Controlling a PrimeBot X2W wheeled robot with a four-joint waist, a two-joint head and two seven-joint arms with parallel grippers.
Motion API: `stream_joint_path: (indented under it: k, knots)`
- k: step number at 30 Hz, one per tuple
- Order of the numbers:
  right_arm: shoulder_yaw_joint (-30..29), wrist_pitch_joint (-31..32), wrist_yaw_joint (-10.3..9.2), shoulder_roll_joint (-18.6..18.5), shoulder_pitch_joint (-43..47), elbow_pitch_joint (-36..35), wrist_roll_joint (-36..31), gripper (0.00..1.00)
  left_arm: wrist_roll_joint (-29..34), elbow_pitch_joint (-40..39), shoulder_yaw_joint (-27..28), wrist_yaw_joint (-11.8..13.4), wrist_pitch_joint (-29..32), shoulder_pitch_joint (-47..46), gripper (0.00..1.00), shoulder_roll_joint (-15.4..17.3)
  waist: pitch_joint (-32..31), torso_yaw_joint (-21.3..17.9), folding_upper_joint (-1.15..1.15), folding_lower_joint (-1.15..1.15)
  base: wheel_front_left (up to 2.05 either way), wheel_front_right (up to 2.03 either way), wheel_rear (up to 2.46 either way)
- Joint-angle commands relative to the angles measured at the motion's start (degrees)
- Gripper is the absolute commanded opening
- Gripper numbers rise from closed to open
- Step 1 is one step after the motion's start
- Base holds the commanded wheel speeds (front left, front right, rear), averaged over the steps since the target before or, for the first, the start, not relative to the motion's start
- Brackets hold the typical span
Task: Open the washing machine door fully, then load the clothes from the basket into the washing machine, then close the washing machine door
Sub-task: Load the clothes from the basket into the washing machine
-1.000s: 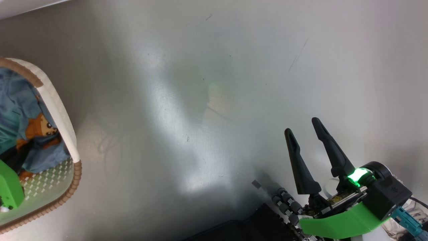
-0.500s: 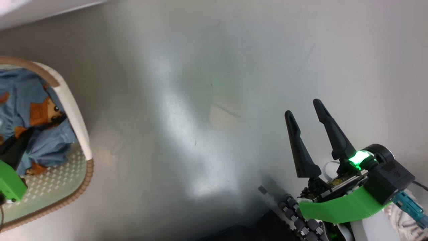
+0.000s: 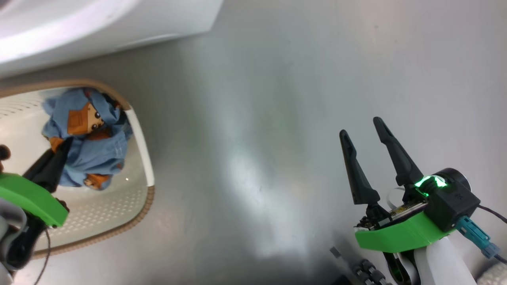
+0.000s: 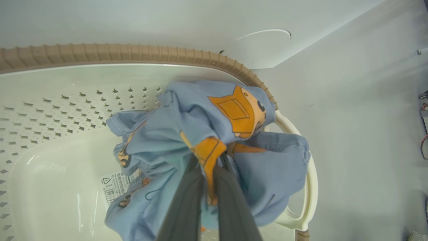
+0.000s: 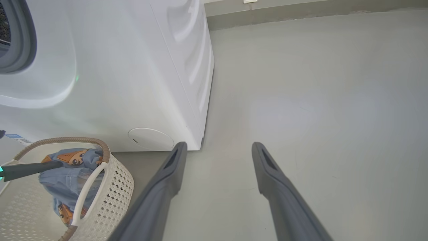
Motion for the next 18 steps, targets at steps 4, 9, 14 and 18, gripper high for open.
stream_joint_path:
  k: [4,9,14,18]
  knots:
    - [1.3,-0.3,0.35,-0.4,-0.2,0.7,-0.9,1.00,3.4,-1.2,8.5,0.3,-0.7,5.8,0.00,0.2,-6.7,4.4,0.00,0.00,0.00,0.00,0.00]
    - [1.3,-0.3,0.35,-0.4,-0.1,2.4,-1.4,1.00,6.5,-2.2,15.0,0.3,-0.7,9.9,0.00,-1.9,-10.1,5.6,0.00,0.00,0.00,0.00,0.00]
    - [0.7,-0.3,0.35,-0.4,0.1,4.2,-2.3,1.00,10.8,-3.7,22.2,0.3,-0.7,14.7,0.00,-4.8,-14.8,7.2,0.00,0.00,0.00,0.00,0.00]
    - [0.5,-0.3,0.35,-0.4,0.6,5.7,-2.4,1.00,14.3,-4.9,27.1,0.3,-0.7,18.5,0.00,-7.0,-18.9,8.3,0.00,0.00,0.00,0.00,0.00]
